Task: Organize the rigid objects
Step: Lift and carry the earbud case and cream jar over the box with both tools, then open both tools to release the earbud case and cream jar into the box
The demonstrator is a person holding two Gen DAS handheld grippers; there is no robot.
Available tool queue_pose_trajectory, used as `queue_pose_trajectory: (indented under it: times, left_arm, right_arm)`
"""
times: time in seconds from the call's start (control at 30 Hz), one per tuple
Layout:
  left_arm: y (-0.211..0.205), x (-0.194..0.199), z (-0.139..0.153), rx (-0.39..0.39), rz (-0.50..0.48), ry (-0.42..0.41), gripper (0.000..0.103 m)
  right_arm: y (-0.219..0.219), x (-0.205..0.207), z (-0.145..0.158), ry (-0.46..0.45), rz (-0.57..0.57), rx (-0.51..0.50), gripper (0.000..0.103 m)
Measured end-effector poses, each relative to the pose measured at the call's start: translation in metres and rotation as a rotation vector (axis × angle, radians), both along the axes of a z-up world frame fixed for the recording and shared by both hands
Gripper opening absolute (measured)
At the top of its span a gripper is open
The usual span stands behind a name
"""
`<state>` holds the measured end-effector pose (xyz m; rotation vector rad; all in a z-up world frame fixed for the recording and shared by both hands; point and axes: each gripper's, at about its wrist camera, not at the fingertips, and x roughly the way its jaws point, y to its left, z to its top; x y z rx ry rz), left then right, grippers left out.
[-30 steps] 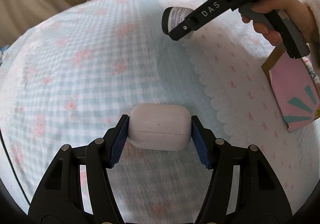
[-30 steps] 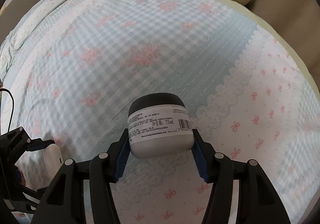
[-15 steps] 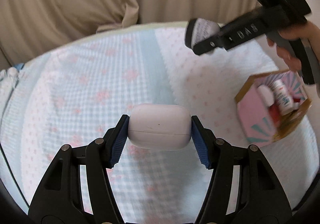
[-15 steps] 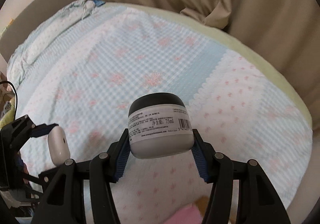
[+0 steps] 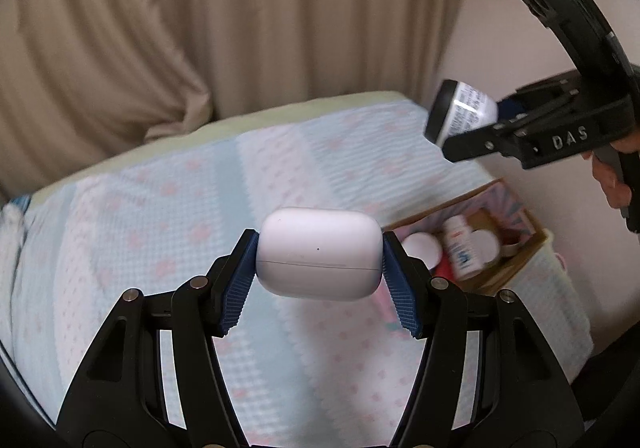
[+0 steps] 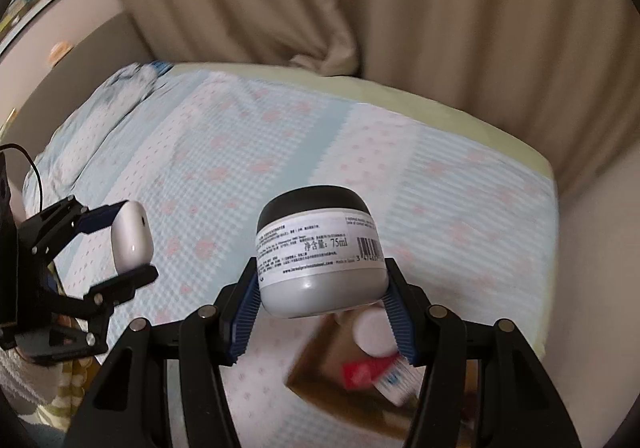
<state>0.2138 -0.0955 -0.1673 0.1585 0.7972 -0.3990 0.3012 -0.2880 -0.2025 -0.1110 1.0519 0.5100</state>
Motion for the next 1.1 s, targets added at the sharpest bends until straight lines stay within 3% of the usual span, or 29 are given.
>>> queue_pose_trajectory:
  times: [0.23, 0.57, 0.8, 1.1]
  left_arm:
    - [-0.083, 0.004, -0.007, -0.031, -0.116, 0.024, 0.058]
    - [-0.16, 0.011, -0.063, -0.024, -0.211, 0.132, 0.058]
    - [-0.182, 0.026, -0.112, 0.015, -0.22, 0.202, 0.058]
    - [-0.186, 0.03, -0.176, 0.084, -0.218, 0.282, 0.058]
  right_arm:
    - [-0.099, -0.025, -0.008, 0.035, -0.172, -0.02, 0.054]
    - [-0.207, -0.037, -0.068, 0.152, -0.389, -0.019, 0.054]
    - [-0.235, -0.028, -0.116, 0.232, -0.461, -0.005, 0.054]
    - [-0.234, -0.005, -0.187, 0.292, -0.504, -0.02, 0.054]
